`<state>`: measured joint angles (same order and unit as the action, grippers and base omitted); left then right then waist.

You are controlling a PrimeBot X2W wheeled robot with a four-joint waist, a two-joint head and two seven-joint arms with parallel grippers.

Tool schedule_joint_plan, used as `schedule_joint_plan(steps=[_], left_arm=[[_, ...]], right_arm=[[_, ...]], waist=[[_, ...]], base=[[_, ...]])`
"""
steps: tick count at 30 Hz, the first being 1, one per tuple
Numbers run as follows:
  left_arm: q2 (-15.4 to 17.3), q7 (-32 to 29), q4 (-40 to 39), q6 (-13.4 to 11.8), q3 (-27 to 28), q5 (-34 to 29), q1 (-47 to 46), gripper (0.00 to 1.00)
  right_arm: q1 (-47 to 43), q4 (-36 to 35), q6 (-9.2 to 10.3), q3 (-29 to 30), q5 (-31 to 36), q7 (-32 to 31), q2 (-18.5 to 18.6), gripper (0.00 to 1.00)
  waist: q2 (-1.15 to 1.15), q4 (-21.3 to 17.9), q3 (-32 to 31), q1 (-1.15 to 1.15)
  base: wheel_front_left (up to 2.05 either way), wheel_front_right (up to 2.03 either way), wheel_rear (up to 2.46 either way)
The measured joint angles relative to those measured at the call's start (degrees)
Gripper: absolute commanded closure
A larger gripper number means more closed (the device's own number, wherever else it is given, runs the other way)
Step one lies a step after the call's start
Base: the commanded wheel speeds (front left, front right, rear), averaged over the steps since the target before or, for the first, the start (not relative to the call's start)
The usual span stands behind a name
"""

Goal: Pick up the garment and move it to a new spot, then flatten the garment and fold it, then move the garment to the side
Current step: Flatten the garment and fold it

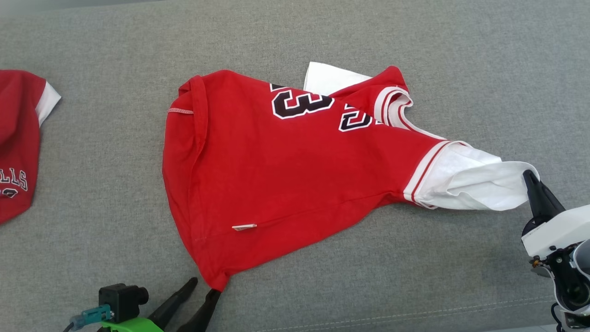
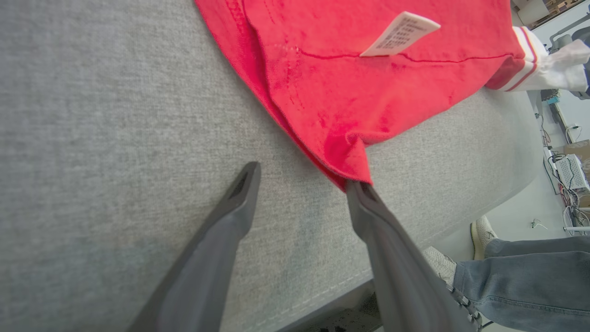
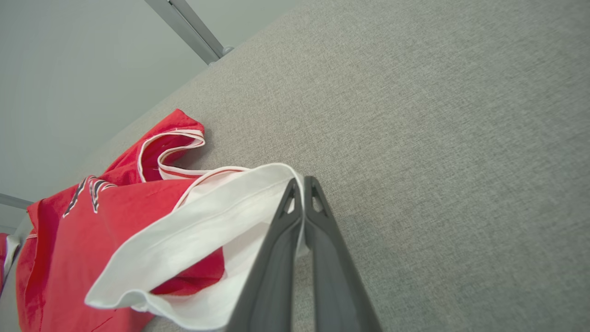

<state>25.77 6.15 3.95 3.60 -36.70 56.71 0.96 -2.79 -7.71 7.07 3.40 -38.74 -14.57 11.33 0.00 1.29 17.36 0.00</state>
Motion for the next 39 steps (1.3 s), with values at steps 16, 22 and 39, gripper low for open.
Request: schedule_joint_plan(steps=[16, 22, 39], left_arm=[[1.18, -0.62, 5.61, -6.28, 4.88, -0.47, -2.32, 0.0], [0.12, 0.47, 3.12, -6.71, 6.22, 0.02, -4.07, 0.0], [-1.72, -1.11, -0.09, -7.22, 2.56, -1.0, -5.66, 0.0]], right_arm=[[0.0, 0.13, -0.66, -1.66, 0.49, 0.49, 0.04, 1.0], [-0.01, 0.14, -0.65, -1.49, 0.49, 0.92, -0.07, 1.0], [-0.03, 1.01, -1.01, -2.27, 0.51, 0.92, -0.43, 1.0]], waist=[[0.0, -0.77, -0.79, 0.0], [0.0, -1.25, -1.18, 0.0], [0.0, -2.95, -1.92, 0.0]], base=[[0.0, 0.0, 0.0], [0.0, 0.0, 0.0], [0.0, 0.0, 0.0]])
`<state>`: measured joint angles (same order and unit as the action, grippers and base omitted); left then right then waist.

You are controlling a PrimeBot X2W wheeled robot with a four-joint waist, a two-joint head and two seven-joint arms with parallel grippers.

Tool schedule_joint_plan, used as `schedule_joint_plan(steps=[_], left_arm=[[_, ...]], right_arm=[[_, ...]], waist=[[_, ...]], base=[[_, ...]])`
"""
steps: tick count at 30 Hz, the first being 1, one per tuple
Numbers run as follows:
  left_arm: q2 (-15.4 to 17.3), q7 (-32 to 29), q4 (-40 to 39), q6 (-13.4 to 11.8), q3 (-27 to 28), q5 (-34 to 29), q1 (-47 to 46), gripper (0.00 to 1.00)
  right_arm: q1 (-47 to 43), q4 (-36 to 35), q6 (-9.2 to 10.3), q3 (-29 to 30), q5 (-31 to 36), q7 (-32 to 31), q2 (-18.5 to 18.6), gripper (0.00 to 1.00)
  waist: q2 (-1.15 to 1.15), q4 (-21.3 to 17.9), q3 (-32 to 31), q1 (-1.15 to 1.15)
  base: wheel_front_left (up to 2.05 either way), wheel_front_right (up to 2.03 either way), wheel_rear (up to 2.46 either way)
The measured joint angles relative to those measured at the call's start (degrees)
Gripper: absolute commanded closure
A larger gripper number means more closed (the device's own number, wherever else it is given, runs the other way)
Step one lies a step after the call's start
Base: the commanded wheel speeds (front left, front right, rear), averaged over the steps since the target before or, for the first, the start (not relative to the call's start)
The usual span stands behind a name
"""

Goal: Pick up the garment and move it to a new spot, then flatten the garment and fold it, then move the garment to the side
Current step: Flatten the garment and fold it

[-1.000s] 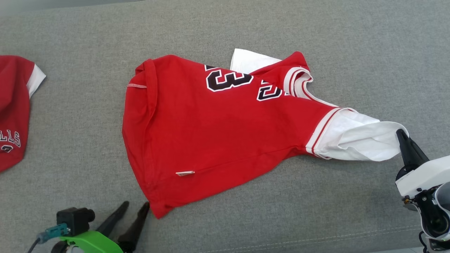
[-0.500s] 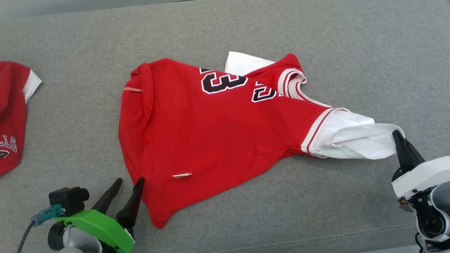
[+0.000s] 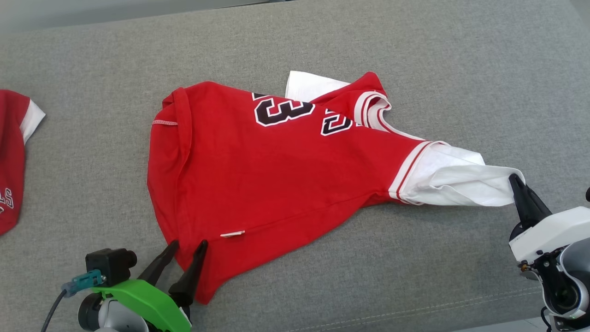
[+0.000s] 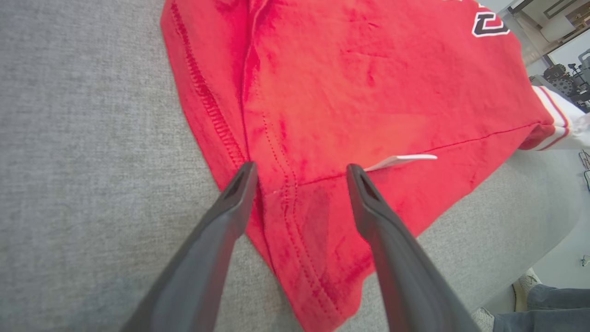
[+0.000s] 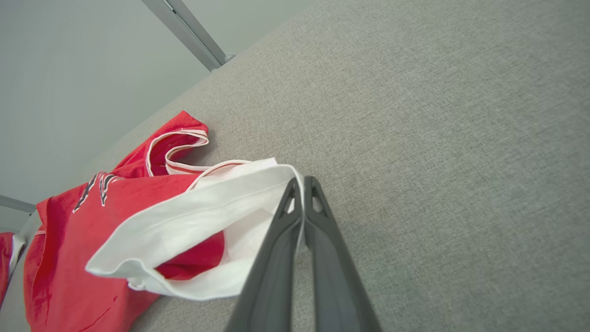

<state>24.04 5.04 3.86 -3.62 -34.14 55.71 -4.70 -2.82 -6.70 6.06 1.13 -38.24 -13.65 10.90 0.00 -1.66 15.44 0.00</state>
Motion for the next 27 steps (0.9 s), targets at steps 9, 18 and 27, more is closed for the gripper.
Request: schedule_joint_plan(steps=[9, 18, 27], left_arm=[[-0.25, -1.29, 1.44, -0.9, -0.59, 0.1, 0.12, 0.0], [-1.19, -1.46, 1.42, -1.16, -0.24, 0.59, 0.08, 0.25], [-1.43, -1.89, 0.97, -1.15, -0.34, 0.58, -0.03, 0.76]], right_arm=[[0.0, -0.01, 0.0, -0.07, 0.0, 0.0, 0.01, 1.0], [0.0, -0.01, 0.0, -0.05, 0.0, 0.01, 0.0, 1.0], [0.0, 0.22, 0.0, -0.07, 0.0, 0.09, -0.01, 1.0]], waist=[[0.0, -0.33, 0.08, 0.0], [0.0, -0.52, 0.44, 0.0], [0.0, -0.35, 0.47, 0.0]], base=[[0.0, 0.0, 0.0], [0.0, 0.0, 0.0], [0.0, 0.0, 0.0]])
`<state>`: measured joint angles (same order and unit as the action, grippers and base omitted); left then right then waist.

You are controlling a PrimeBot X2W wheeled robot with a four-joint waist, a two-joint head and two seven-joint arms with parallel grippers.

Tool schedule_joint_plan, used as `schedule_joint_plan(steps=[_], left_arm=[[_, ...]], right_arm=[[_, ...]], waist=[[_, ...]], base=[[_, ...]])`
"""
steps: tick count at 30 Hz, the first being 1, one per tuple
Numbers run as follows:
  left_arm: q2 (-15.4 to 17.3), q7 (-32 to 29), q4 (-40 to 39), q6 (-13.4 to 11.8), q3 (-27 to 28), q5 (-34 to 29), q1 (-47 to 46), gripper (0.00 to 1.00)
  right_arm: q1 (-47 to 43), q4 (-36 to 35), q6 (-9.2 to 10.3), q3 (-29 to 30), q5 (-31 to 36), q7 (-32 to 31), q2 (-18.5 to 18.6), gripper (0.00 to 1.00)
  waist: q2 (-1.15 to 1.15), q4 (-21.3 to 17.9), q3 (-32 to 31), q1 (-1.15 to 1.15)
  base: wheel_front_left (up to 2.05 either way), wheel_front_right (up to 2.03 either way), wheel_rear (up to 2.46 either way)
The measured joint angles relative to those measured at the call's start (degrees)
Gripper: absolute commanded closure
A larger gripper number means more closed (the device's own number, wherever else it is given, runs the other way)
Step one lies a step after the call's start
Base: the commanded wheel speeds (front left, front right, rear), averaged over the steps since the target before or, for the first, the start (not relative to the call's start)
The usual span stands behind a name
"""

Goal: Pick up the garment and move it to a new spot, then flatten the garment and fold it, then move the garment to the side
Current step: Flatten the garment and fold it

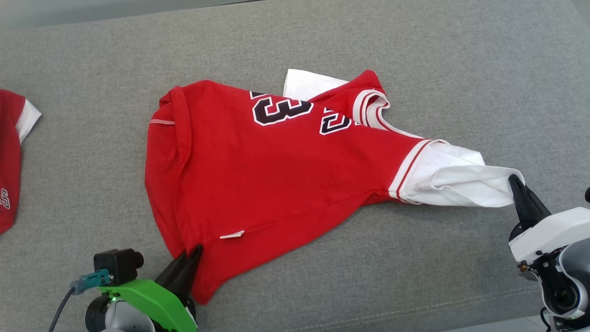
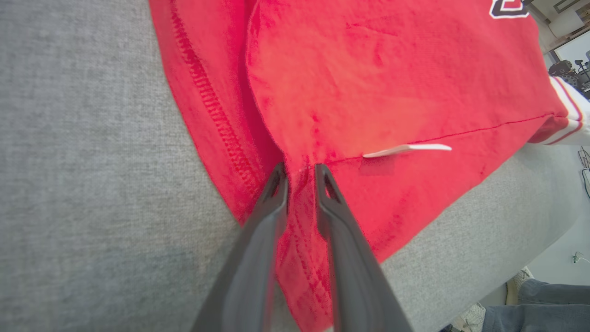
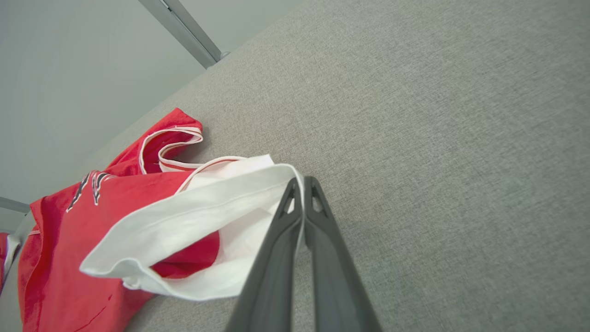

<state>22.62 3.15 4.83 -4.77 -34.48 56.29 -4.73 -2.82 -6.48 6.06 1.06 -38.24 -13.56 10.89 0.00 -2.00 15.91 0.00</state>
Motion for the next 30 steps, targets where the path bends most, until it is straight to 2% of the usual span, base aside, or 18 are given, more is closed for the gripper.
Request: schedule_joint_plan(steps=[1, 3, 12, 17, 25, 28, 30], left_arm=[[0.0, -0.02, -0.21, 0.0, 0.0, 0.0, -0.02, 0.76], [0.03, -0.07, -0.82, 0.01, 0.01, 0.0, -0.05, 1.0], [0.6, 0.75, -6.67, 0.01, 2.98, 0.57, -1.01, 1.0], [2.77, 1.51, -10.34, -0.04, 5.86, 1.2, -1.09, 1.0], [5.6, 2.44, -18.51, -0.26, 10.8, 4.05, -1.1, 1.0], [6.51, 2.12, -22.04, -0.19, 12.55, 5.2, -1.23, 1.0], [8.39, 1.26, -23.84, -0.09, 13.78, 5.37, -2.22, 1.0]], right_arm=[[0.0, 0.07, 0.0, -0.01, 0.0, 0.0, 0.0, 1.0], [0.0, 0.13, 0.0, -0.04, 0.0, 0.0, 0.0, 1.0], [-0.39, 1.27, -0.01, -0.26, 0.52, -0.01, 0.21, 1.0], [-2.75, 2.4, -0.04, -0.59, 0.71, 0.18, 0.38, 1.0], [-2.52, 0.9, -1.53, -1.64, -0.25, 0.31, -0.35, 1.0], [0.63, -2.59, -3.5, -1.33, -3.66, 0.33, -1.01, 1.0], [4.54, -5.79, -5.16, -1.89, -4.95, -0.46, -0.87, 1.0]], waist=[[0.0, 0.06, -0.02, 0.0], [0.0, 0.19, -0.05, 0.0], [0.0, 0.93, -0.37, 0.0], [0.0, 1.53, -0.75, 0.0], [0.0, 1.65, -1.79, 0.0], [0.0, 1.42, -2.46, 0.0], [0.0, 1.09, -2.97, 0.0]], base=[[0.0, 0.0, 0.0], [0.0, 0.0, 0.0], [0.0, 0.0, 0.0], [0.0, 0.0, 0.0], [0.0, 0.0, 0.0], [0.0, 0.0, 0.0], [0.0, 0.0, 0.0]])
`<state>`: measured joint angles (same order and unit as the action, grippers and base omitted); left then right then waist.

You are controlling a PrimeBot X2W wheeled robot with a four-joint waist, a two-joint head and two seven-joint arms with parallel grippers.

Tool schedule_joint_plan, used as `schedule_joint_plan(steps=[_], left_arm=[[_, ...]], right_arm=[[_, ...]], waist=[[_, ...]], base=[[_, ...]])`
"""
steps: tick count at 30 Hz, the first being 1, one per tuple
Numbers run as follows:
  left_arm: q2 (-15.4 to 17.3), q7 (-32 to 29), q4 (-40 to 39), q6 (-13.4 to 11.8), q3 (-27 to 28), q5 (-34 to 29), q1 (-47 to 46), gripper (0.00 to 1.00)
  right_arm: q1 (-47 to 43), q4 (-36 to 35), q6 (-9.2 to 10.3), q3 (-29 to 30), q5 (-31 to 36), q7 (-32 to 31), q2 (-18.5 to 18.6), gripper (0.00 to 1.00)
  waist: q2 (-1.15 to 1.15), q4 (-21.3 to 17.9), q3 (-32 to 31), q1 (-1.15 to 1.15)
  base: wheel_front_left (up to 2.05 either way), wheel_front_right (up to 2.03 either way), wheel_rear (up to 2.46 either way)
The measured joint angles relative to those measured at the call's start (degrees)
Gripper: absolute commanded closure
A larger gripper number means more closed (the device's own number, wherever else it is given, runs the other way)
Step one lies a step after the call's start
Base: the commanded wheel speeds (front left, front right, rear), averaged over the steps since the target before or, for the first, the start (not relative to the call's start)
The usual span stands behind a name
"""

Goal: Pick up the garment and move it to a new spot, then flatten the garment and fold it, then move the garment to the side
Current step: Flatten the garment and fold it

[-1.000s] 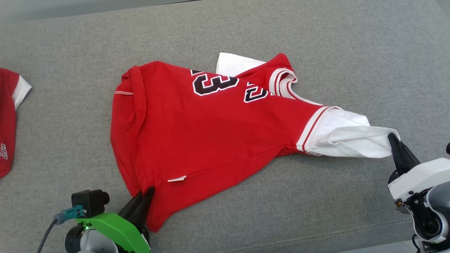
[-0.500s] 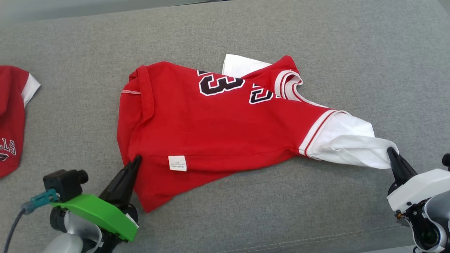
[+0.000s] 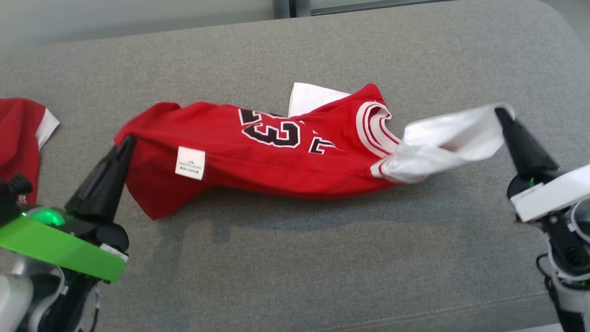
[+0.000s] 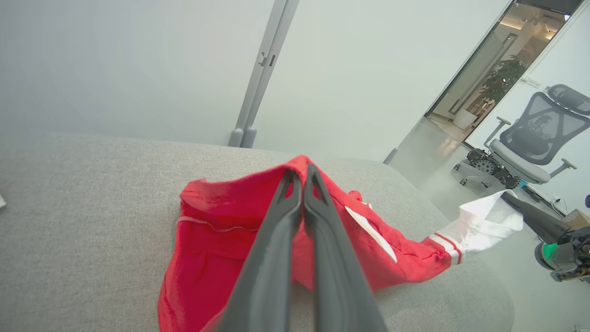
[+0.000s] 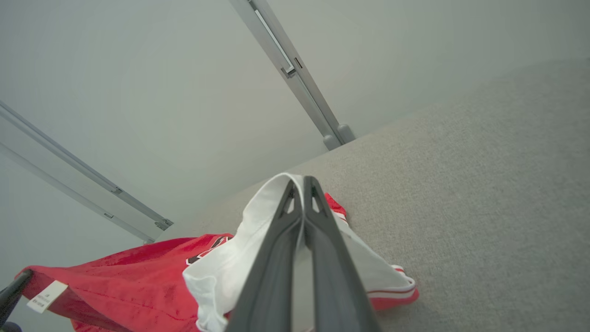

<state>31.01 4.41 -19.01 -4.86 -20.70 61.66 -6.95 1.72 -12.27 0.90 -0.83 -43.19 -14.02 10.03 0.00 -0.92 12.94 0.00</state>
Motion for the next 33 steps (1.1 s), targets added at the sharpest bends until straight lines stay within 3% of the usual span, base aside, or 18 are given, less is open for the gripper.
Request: schedule_joint_plan(steps=[4, 10, 16, 19, 22, 26, 30, 33], left_arm=[[4.41, -2.71, -4.08, 0.79, 1.64, -0.13, -5.41, 1.0], [8.51, -6.9, -11.25, 0.89, 4.32, 0.22, -10.83, 1.0], [12.3, -12.95, -19.09, 0.26, 7.17, 4.61, -12.78, 1.0], [13.57, -15.33, -21.19, -0.71, 9.4, 6.9, -13.3, 1.0], [14.15, -18.13, -21.8, -1.46, 10.88, 9.95, -14.09, 1.0], [14.89, -22.82, -17.12, -1.81, 9.39, 13.8, -14.18, 1.0], [14.4, -26.83, -8.86, -1.97, 5.04, 15.73, -16.46, 1.0], [11.06, -27.66, -1.12, -2.26, 3.21, 15.37, -21.86, 1.0]], right_arm=[[8.22, -7.89, -2.33, 1.76, -4.3, -1.23, 1.64, 1.0], [17.94, -19.59, -2.89, 9.27, -12.12, -1.18, 3.15, 1.0], [22.04, -27.94, -0.05, 12.73, -17.41, -5.14, 5.19, 1.0], [23.1, -29.49, 2.86, 15.01, -17.57, -7.43, 7.23, 1.0], [23.53, -28.7, 5.28, 15.66, -18.4, -10.69, 8.91, 1.0], [23.42, -22.46, 6.03, 11.28, -19.89, -15.78, 9.29, 1.0], [23.6, -12.47, 6.35, 4.24, -19.5, -18.7, 5.98, 1.0], [27.33, -4.46, 6.78, 0.68, -17.68, -18.73, 1.27, 1.0]], waist=[[0.0, -0.7, -1.47, 0.0], [0.0, -1.6, -4.64, 0.0], [0.0, -2.91, -8.5, 0.0], [0.0, -3.82, -9.43, 0.0], [0.0, -4.67, -9.34, 0.0], [0.0, -5.19, -7.74, 0.0], [0.0, -5.13, -5.13, 0.0], [0.0, -4.73, -2.86, 0.0]], base=[[0.0, 0.0, 0.0], [0.0, 0.0, 0.0], [0.0, 0.0, 0.0], [0.0, 0.0, 0.0], [0.0, 0.0, 0.0], [0.0, 0.0, 0.0], [0.0, 0.0, 0.0], [0.0, 0.0, 0.0]])
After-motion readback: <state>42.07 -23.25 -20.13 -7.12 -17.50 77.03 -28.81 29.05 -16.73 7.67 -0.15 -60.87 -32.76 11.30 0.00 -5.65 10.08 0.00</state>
